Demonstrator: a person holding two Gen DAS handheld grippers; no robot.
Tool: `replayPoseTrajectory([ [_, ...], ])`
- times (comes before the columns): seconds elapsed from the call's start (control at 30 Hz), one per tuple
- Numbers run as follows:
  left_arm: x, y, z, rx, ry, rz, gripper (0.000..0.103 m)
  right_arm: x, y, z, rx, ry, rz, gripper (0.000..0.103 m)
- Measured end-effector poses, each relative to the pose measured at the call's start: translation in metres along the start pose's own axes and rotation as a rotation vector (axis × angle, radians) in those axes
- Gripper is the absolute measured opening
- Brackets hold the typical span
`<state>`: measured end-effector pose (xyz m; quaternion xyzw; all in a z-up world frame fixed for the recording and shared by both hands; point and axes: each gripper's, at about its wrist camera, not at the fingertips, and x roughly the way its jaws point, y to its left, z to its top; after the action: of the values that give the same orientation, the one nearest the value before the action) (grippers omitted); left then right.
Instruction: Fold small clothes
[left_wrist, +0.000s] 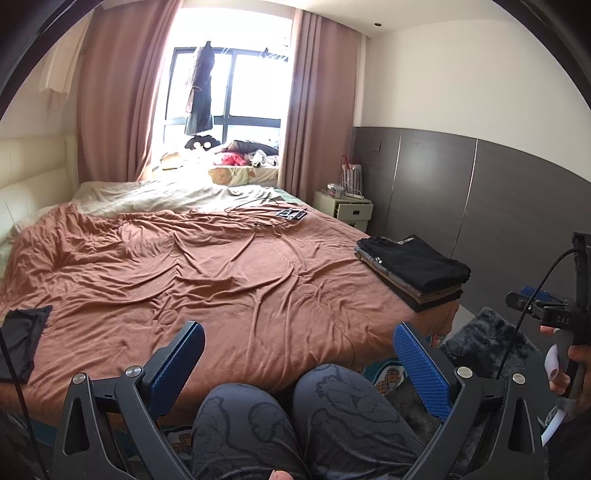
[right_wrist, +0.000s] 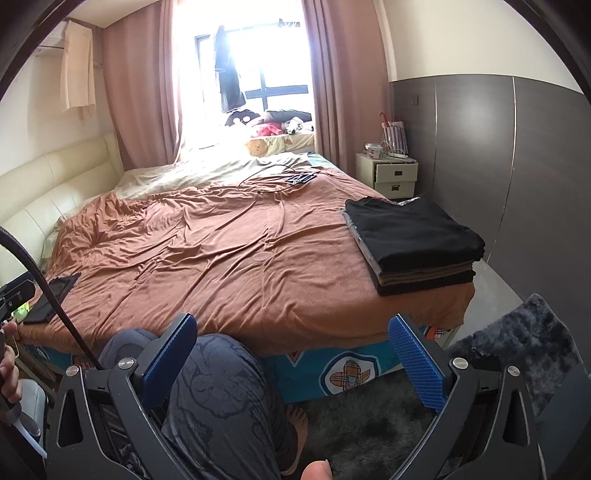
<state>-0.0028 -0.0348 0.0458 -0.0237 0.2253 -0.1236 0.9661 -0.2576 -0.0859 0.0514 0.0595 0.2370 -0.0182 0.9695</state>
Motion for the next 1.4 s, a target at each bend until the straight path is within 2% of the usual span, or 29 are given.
replayPoseTrajectory([
  [0.1,-0.005,-0.001,-0.012,-0.024,0.007,-0.014,0.103,0.003,0.004,-0.006,-0.005,-0.004,-0.020,0.103],
  [0.33,-0.017,0.004,-0.026,-0.035,-0.001,0.015,0.103,0.000,0.010,-0.014,-0.008,-0.001,-0.012,0.103],
  [0.67,-0.022,0.011,-0.030,-0.030,-0.009,0.058,0.103,-0.004,0.014,-0.020,0.012,-0.012,-0.021,0.103],
  [1.4,-0.028,0.010,-0.032,-0.032,-0.017,0.084,0.103,-0.001,0.025,-0.022,-0.005,-0.004,-0.012,0.103],
])
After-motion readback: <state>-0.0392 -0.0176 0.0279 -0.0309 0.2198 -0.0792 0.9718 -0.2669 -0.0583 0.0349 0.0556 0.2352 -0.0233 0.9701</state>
